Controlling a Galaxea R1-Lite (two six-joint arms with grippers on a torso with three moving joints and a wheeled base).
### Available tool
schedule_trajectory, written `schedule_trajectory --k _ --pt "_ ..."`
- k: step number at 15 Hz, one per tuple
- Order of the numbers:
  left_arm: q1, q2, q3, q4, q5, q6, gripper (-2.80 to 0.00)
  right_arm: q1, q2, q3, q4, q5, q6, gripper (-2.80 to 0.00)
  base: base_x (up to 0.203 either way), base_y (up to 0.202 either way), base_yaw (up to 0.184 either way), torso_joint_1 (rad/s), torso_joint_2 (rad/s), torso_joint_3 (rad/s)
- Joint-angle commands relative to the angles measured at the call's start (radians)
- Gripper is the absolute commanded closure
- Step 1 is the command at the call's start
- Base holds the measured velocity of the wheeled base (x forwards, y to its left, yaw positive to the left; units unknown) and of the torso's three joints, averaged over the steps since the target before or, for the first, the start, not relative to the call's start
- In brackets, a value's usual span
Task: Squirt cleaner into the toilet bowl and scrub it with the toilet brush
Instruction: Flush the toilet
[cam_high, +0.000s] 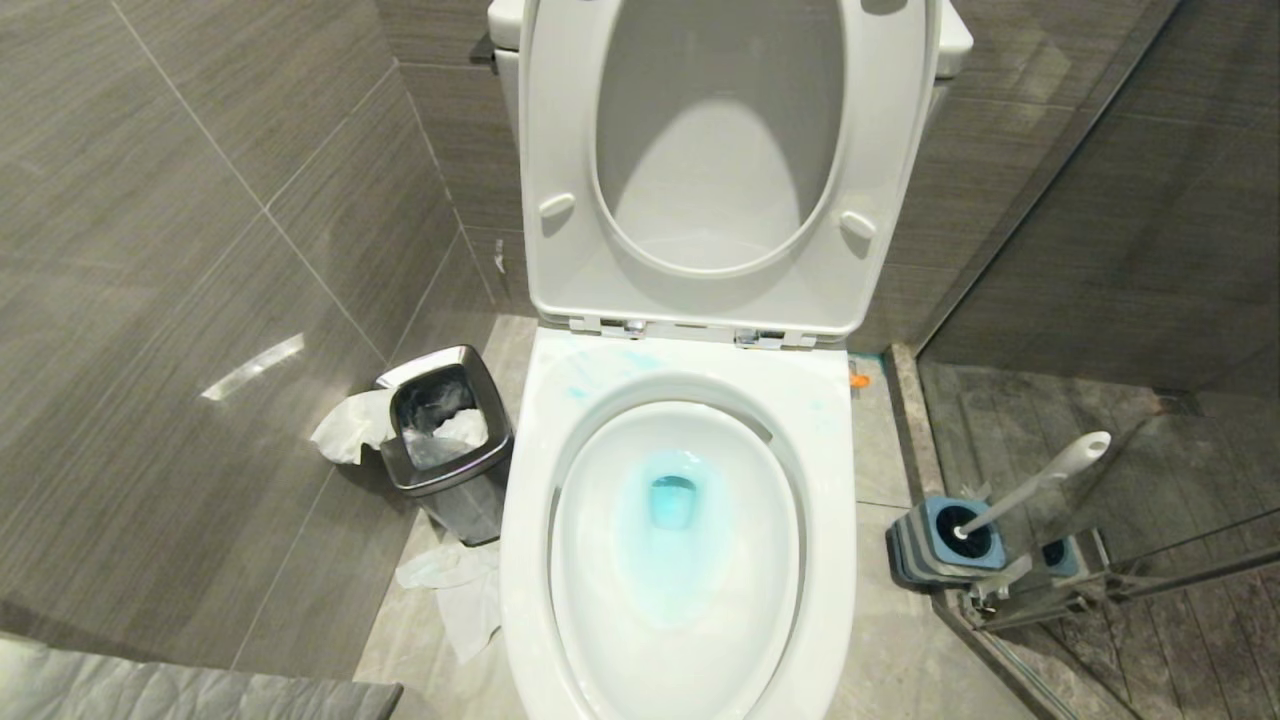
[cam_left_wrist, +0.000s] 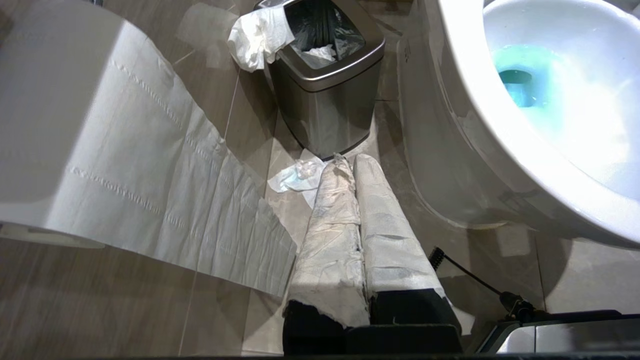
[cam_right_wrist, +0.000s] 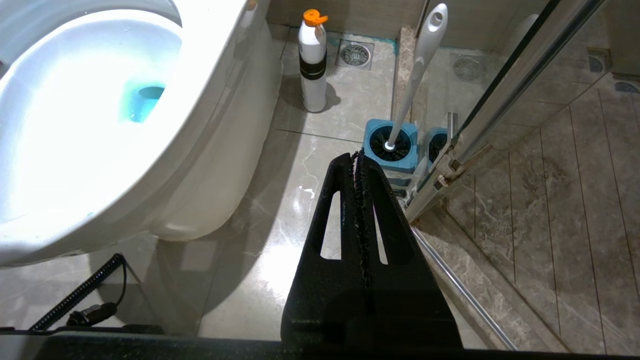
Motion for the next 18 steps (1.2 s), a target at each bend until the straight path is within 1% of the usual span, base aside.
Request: schedule_trajectory --k 1,3,5,8,10,12,14,16,18 --pt "0.0 0.002 0.002 -0.003 -0.001 0.01 0.0 0.0 0.002 0.0 0.0 0.0 0.001 0.0 0.0 0.0 0.0 0.0 0.0 0.0" --pt "0.0 0.002 -0.019 -0.002 -0.01 0.033 0.0 0.0 0.002 0.0 0.0 0.0 0.001 0.0 0.0 0.0 0.0 0.0 0.0 0.0" --pt "0.0 0.005 -0.083 0.017 -0.017 0.07 0.0 0.0 0.002 0.0 0.0 0.0 0.001 0.0 0.0 0.0 0.0 0.0 0.0 0.0" --pt "0.0 0.046 -0.215 0.06 -0.045 0.108 0.0 0.0 0.002 -0.001 0.0 0.0 0.001 0.0 0.0 0.0 0.0 0.0 0.0 0.0" --pt "0.0 0.124 -0.316 0.065 -0.049 0.137 0.0 0.0 0.002 0.0 0.0 0.0 0.001 0.0 0.0 0.0 0.0 0.0 0.0 0.0" --pt "0.0 0.247 -0.45 0.061 -0.056 0.157 0.0 0.0 0.002 0.0 0.0 0.0 0.001 0.0 0.0 0.0 0.0 0.0 0.0 0.0" --pt "0.0 0.409 -0.607 0.06 -0.06 0.176 0.0 0.0 0.002 0.0 0.0 0.0 0.001 0.0 0.0 0.0 0.0 0.0 0.0 0.0" --pt "-0.003 0.609 -0.791 0.059 -0.07 0.192 0.0 0.0 0.002 0.0 0.0 0.0 0.001 0.0 0.0 0.0 0.0 0.0 0.0 0.0" --pt "-0.009 0.808 -0.953 0.052 -0.097 0.193 0.0 0.0 0.002 0.0 0.0 0.0 0.001 0.0 0.0 0.0 0.0 0.0 0.0 0.0"
